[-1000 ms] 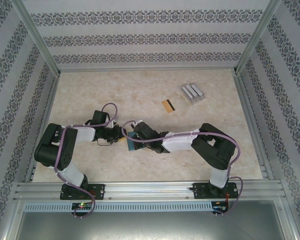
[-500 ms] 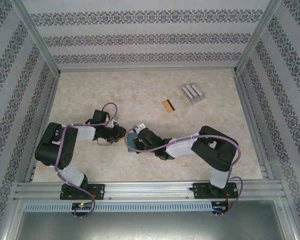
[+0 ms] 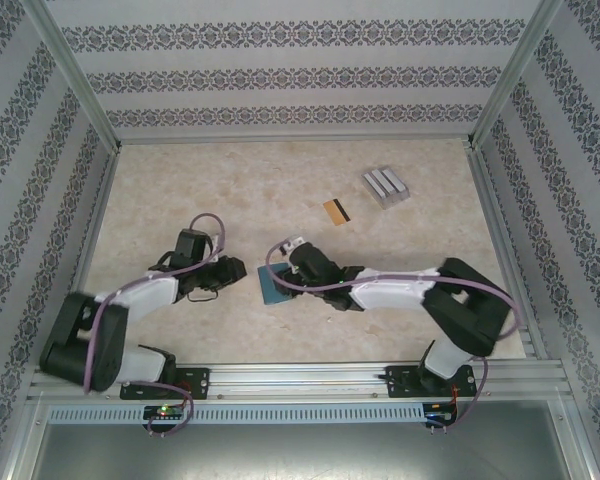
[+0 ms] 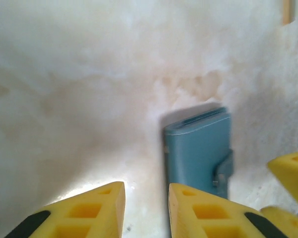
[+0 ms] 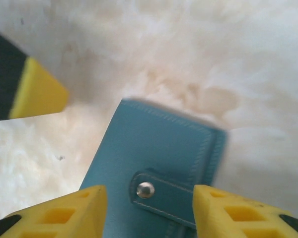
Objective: Put the credit cards into the card holder
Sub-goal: Close the button on the card holder, then reset both arms
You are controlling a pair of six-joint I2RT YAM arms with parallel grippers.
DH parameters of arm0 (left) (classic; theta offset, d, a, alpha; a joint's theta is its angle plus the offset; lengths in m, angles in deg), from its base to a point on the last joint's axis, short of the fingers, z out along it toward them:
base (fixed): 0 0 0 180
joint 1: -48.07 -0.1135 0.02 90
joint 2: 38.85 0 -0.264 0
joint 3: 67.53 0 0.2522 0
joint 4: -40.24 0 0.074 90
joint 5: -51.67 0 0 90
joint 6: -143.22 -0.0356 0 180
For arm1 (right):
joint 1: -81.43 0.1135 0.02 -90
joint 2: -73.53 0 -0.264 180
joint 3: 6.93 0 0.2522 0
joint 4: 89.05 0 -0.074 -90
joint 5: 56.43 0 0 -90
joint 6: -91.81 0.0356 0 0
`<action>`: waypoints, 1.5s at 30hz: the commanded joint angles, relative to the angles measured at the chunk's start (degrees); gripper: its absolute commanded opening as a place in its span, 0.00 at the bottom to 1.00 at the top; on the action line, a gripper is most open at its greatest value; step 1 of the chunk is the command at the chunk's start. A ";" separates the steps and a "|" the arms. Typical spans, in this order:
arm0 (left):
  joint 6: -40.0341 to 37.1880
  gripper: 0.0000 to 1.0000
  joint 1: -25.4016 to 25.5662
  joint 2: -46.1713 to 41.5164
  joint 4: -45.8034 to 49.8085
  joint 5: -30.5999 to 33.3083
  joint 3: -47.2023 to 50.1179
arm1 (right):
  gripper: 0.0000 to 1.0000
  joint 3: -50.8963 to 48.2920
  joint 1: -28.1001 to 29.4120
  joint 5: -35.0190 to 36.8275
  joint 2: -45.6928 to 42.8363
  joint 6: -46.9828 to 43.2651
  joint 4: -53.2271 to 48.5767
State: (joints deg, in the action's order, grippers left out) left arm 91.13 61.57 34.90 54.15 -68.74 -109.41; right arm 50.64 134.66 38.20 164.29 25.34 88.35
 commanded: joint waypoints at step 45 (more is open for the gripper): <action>-40.45 0.99 -10.64 -7.05 -41.01 34.28 13.22 | 0.98 -28.00 -50.68 -2.12 -14.05 -23.72 41.63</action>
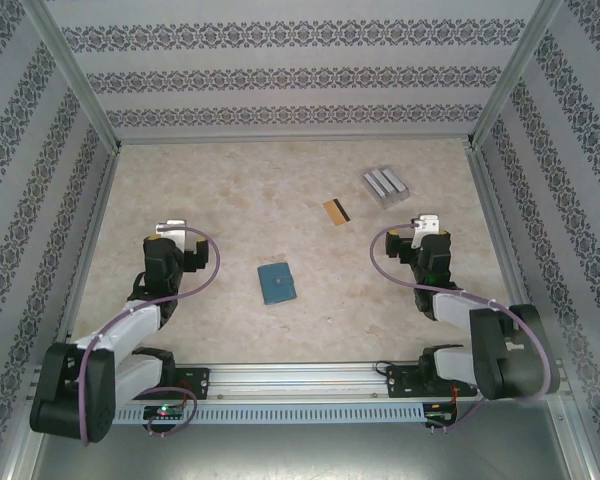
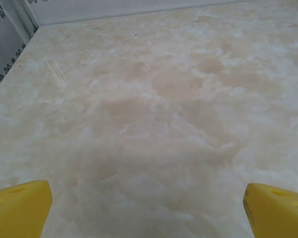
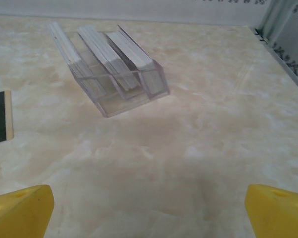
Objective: Put the credit cards into the card holder
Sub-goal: Reset both arms
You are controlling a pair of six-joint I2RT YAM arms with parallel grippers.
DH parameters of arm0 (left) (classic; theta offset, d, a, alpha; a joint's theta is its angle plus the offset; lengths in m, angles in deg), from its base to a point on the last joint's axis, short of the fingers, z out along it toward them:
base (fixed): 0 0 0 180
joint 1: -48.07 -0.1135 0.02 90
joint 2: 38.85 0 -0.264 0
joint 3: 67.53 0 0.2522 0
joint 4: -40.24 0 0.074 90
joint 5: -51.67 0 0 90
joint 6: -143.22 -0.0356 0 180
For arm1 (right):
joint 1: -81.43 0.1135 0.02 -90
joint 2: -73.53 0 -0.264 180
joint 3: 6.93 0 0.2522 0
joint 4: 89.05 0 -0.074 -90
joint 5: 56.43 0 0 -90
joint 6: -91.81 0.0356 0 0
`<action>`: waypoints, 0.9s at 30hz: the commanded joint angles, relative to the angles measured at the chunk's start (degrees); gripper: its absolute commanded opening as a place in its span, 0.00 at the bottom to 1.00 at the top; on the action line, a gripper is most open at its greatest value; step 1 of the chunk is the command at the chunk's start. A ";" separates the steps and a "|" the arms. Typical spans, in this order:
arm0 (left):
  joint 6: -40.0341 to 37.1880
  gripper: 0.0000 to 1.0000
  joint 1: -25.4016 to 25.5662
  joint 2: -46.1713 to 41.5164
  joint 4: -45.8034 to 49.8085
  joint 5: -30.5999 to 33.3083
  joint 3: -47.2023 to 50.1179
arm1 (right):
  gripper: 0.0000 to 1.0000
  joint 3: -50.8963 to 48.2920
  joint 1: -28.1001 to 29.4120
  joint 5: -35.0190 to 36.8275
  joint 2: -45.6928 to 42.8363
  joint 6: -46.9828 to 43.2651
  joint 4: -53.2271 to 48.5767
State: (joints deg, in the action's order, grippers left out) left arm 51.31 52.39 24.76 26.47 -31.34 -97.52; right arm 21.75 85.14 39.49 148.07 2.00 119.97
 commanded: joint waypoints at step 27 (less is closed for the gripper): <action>3.65 0.99 -4.84 25.71 -21.52 -5.15 -6.65 | 0.98 7.30 -3.00 -6.54 11.68 0.87 7.66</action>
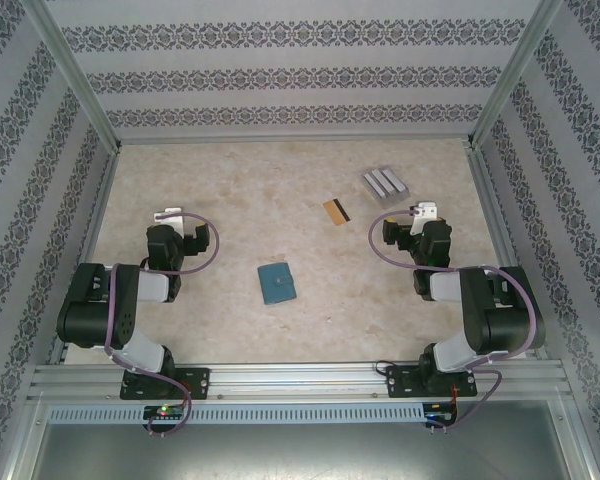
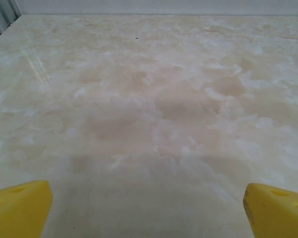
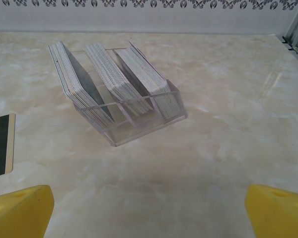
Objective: Put the credit cards into the card holder
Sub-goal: Reset both arms
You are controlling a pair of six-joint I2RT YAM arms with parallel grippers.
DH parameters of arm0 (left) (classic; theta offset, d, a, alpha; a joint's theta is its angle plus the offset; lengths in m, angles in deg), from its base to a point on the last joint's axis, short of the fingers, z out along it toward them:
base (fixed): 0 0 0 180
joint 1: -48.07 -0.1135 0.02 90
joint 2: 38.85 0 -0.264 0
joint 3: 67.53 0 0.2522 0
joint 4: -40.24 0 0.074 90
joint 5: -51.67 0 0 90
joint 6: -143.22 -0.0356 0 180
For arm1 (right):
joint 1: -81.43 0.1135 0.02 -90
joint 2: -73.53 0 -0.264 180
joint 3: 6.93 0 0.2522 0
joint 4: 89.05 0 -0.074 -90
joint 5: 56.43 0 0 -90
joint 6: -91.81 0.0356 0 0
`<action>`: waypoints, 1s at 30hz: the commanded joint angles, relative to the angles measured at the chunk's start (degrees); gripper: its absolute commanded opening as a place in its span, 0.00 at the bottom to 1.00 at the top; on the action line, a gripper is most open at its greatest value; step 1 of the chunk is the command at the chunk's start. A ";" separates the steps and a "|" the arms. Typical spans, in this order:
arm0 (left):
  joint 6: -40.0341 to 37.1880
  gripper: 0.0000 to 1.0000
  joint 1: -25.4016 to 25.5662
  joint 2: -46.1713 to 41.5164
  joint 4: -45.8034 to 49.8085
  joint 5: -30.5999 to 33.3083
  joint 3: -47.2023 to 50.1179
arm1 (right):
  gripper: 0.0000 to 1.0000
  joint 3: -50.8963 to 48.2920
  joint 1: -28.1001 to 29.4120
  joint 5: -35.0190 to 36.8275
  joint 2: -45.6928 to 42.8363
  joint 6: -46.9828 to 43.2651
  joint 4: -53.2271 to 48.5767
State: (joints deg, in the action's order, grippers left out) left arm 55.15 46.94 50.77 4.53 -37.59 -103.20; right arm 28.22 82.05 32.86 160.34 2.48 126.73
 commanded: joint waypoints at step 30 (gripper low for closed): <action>-1.63 0.99 0.93 -0.20 2.19 -1.61 -1.92 | 0.98 0.59 -0.10 -1.97 -0.87 -0.16 1.19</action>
